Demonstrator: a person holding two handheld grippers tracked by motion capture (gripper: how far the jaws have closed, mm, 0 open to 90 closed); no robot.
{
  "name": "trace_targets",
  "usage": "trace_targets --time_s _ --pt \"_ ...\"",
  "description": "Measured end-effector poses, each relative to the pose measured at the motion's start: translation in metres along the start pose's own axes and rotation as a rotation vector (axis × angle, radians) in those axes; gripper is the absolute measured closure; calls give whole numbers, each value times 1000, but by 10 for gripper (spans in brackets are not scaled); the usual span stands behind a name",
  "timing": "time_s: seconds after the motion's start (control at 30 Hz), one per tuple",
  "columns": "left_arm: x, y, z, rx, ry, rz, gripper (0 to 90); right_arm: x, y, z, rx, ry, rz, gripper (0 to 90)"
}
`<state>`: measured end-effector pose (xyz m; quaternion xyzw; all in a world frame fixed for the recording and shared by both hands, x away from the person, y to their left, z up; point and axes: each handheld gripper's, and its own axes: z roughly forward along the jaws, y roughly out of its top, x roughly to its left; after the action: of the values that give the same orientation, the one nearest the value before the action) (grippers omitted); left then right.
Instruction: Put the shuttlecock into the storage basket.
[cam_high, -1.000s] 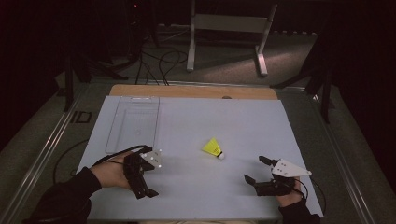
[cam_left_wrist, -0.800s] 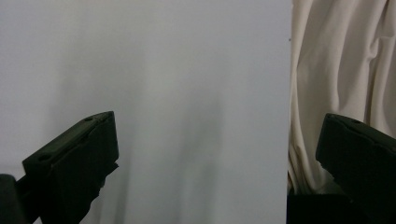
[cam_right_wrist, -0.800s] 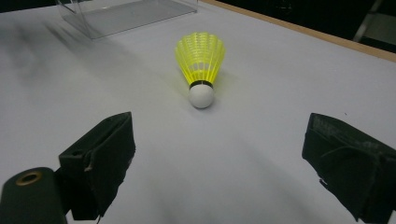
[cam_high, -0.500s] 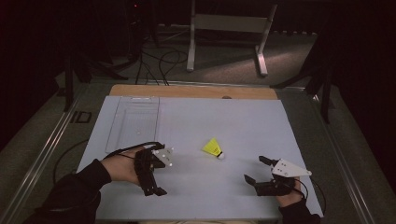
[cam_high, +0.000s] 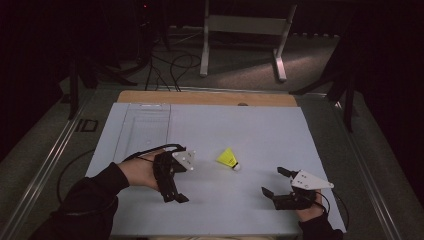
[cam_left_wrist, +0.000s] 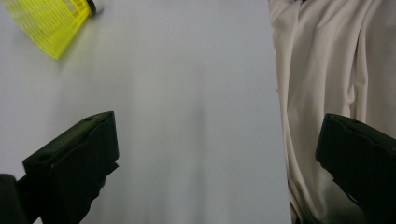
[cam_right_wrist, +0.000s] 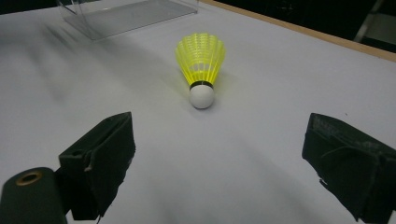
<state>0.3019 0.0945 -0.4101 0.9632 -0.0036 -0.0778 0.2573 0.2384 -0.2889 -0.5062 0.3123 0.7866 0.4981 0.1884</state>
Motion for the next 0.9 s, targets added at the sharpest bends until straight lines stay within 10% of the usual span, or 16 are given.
trace_targets --time_s 0.9 --pt "42 37 5 -160 20 1 15 -1 -1 1 -1 4 -8 93"
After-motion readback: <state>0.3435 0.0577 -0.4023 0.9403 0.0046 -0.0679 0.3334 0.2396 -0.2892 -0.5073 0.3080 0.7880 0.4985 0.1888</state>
